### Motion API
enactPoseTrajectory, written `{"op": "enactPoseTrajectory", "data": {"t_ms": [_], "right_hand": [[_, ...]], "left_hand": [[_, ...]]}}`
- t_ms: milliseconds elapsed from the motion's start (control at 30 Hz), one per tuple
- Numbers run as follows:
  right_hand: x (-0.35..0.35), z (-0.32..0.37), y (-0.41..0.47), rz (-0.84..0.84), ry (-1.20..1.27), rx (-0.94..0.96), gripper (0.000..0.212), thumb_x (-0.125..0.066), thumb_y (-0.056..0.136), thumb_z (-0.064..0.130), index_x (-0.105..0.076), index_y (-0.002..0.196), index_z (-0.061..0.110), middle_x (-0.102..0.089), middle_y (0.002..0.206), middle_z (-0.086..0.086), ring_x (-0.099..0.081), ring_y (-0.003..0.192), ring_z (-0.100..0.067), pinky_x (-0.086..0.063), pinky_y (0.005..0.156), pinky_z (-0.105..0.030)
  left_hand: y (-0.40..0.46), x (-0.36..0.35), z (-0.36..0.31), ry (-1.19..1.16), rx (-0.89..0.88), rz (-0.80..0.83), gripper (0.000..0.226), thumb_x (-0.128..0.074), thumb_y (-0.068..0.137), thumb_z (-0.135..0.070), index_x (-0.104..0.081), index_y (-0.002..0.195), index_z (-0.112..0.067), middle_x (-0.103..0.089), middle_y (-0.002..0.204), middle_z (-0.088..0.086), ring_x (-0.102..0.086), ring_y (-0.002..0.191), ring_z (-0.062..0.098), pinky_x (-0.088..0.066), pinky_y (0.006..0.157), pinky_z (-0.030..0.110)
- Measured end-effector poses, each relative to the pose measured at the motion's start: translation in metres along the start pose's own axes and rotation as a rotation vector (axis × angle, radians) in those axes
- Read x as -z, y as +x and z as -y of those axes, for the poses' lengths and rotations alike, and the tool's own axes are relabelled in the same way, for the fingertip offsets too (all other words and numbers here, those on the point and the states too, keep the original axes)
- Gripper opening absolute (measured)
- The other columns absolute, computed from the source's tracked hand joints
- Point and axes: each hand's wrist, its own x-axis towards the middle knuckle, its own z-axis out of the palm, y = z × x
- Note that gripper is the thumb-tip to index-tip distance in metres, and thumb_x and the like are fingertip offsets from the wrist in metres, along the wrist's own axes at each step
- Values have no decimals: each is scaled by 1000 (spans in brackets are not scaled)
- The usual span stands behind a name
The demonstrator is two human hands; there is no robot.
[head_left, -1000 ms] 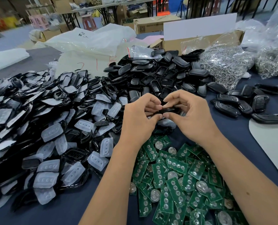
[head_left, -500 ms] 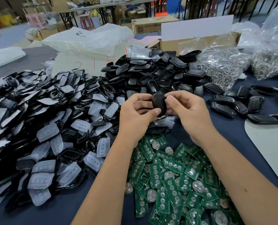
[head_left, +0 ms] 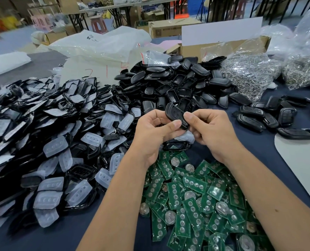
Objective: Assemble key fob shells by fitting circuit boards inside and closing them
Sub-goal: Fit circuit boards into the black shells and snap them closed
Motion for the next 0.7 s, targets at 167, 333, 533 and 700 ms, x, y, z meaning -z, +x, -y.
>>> {"op": "enactPoseTrajectory", "data": {"t_ms": [167,333,533,700], "right_hand": [[0,0,0,6,37,-13,38,-75,94,28,-64,69,2,-51,55,-7,-39,42,-11,-30,40,-17],[1,1,0,-14,35,7,35,-76,94,26,-66,70,2,-52,53,-3,-39,42,-10,-31,40,-18],[1,6,-3,-100,-542,339,7,-82,89,19,-82,82,19,-71,68,11,-65,62,-9,-50,59,-28],[1,8,-4,-90,-558,375,3,-83,88,18,-82,85,19,-72,75,7,-64,68,-14,-52,65,-36]], "left_hand": [[-1,-2,-1,-11,5,-1,14,-74,85,9,-70,91,-3,-68,98,27,-75,89,36,-64,74,35],[0,-4,1,-18,8,-1,16,-72,87,9,-69,102,2,-69,99,26,-76,89,34,-64,74,34],[3,-2,6,419,-211,-158,41,-77,84,7,-58,104,-23,-72,101,12,-78,84,26,-65,77,45],[2,3,4,482,-286,-156,33,-79,83,0,-60,91,-26,-70,100,7,-77,84,28,-63,82,54]]}}
